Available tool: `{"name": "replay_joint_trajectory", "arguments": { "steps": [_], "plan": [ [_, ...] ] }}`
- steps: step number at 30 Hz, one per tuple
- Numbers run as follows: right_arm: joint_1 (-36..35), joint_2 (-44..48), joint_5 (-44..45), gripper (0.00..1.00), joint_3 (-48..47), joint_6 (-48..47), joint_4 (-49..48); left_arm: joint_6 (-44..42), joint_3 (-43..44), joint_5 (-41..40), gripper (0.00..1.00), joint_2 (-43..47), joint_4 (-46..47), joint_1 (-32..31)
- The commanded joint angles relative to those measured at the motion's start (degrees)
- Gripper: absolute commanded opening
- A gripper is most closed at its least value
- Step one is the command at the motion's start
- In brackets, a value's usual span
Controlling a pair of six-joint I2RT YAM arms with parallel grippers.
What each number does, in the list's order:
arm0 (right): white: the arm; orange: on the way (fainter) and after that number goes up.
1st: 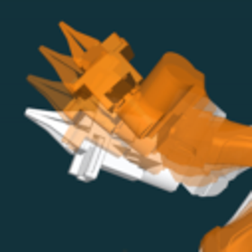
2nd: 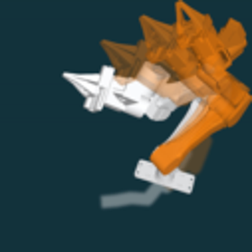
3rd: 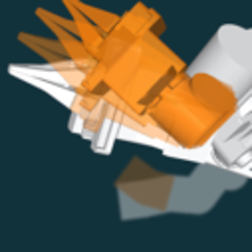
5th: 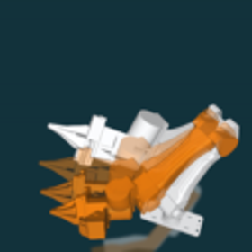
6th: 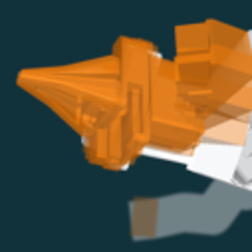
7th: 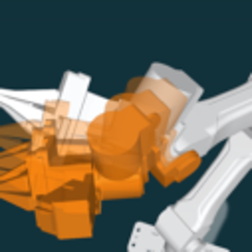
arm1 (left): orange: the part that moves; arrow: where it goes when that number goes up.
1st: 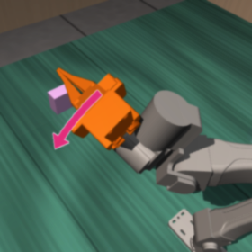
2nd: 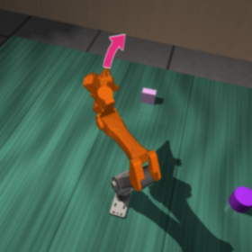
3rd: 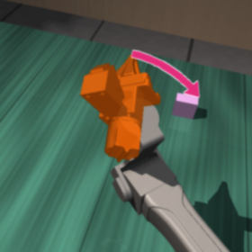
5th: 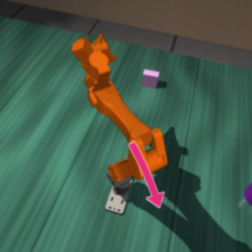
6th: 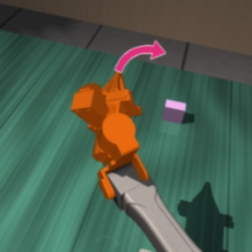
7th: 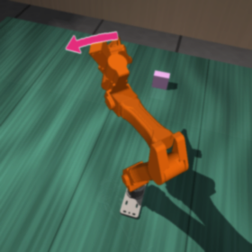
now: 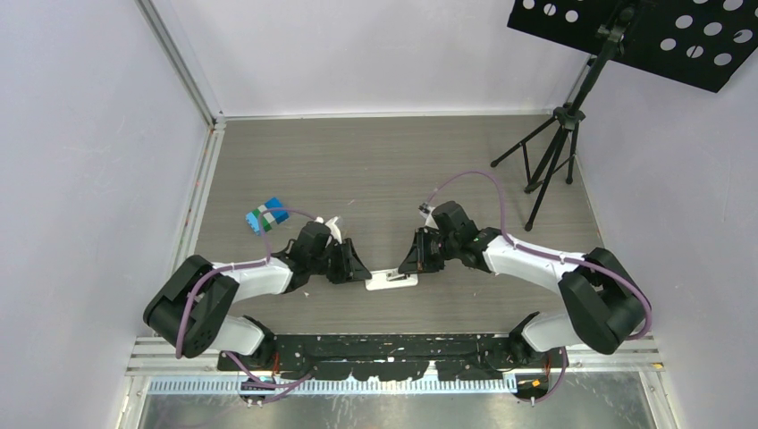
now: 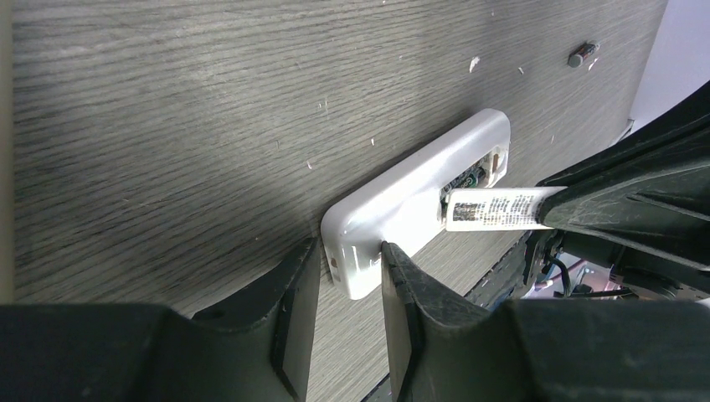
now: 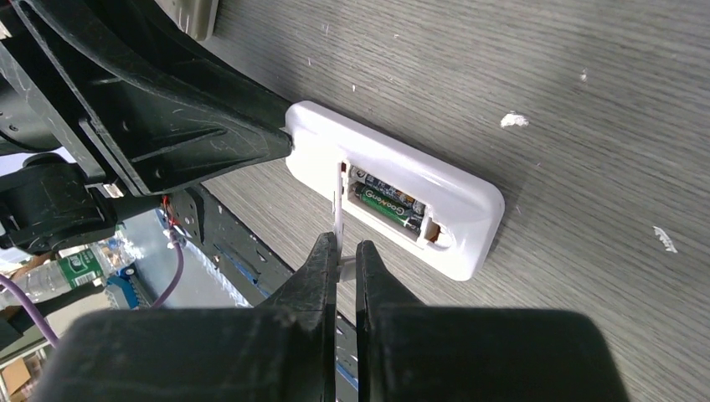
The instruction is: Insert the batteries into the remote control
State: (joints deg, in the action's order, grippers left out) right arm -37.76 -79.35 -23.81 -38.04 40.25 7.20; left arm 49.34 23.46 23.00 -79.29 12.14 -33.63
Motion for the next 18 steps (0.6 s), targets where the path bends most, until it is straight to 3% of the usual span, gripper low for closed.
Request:
{"name": "replay_joint_trajectory", "arguments": {
  "steps": [1,18],
  "plan": [
    [0.23,-1.03,-2.35,0.0,0.21,-1.68,-2.17,0.21,1.49,-0.69,0.34,-0.51,1.66,-0.05],
    [0.25,-4.69,-1.48,0.01,0.38,-2.92,-2.09,0.7,2.19,0.47,0.35,-1.53,2.62,0.0]
  ]
}}
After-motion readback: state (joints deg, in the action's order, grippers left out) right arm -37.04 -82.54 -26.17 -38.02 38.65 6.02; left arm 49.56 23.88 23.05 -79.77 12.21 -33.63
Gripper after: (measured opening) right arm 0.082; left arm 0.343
